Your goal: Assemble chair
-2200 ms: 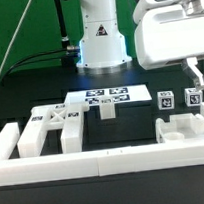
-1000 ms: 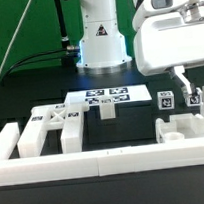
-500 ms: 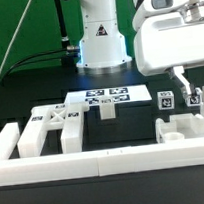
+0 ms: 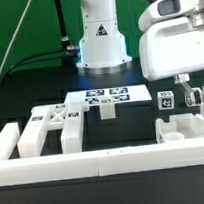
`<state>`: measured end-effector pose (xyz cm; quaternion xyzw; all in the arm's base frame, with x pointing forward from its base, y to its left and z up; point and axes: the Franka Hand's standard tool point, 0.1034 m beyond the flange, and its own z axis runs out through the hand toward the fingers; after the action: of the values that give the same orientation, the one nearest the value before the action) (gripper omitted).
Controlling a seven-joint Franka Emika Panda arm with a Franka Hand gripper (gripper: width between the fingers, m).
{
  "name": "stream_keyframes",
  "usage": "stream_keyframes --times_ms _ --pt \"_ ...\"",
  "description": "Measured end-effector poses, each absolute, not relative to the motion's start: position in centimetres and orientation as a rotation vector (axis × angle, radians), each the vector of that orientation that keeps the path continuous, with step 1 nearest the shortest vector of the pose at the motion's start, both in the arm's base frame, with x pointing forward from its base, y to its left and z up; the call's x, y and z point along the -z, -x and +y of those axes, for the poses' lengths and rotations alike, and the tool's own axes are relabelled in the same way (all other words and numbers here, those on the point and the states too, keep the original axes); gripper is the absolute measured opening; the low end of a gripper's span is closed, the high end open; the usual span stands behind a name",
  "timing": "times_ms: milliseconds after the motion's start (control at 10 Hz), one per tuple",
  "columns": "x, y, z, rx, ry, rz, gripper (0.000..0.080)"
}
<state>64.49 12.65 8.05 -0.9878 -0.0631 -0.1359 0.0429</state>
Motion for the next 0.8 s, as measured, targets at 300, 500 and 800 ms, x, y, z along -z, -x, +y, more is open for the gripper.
stream_keyframes --times_ms 300,500,800 --pt "-8.2 -64.7 10.7 0.11 3.045 -0.234 0.0649" --pt "-8.1 -64.6 10.5 0.106 3.048 -0.178 0.0649" --pt "-8.1 -64.6 10.5 0.098 3.048 -0.004 0.0348"
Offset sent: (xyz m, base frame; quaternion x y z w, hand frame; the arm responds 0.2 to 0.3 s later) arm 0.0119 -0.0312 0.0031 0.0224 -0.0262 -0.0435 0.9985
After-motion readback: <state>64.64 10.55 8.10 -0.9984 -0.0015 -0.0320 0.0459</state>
